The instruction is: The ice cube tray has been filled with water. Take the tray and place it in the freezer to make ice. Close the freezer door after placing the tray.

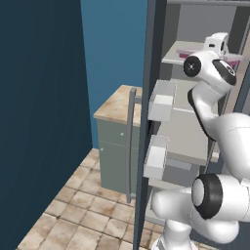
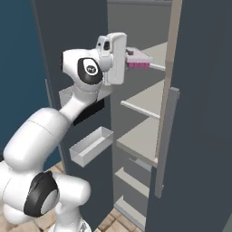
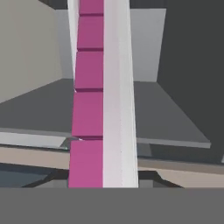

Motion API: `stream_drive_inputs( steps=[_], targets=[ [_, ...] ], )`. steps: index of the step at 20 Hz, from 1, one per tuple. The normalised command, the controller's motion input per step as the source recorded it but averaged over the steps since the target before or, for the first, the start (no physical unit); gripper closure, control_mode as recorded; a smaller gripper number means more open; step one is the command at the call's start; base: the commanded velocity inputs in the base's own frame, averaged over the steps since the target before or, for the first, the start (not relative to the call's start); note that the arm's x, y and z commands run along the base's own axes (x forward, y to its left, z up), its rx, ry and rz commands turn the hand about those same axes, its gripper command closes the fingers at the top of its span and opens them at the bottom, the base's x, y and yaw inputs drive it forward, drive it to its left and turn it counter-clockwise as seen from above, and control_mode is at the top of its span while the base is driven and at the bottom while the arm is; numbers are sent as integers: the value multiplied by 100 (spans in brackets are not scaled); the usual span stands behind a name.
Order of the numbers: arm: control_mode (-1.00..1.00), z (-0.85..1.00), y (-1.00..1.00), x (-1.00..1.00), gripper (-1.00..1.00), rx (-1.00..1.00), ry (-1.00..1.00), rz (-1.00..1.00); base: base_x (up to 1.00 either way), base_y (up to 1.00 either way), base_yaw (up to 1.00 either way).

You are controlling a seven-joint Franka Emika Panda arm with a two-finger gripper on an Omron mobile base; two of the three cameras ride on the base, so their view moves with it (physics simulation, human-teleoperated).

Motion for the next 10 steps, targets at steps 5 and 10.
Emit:
stream_drive_inputs(
  steps=[5, 10],
  targets=[
    [-100, 0, 0, 38, 100, 0, 0, 3, 0, 0, 0],
    [-100, 0, -1, 40, 100, 0, 1, 2, 0, 0, 0]
  ],
)
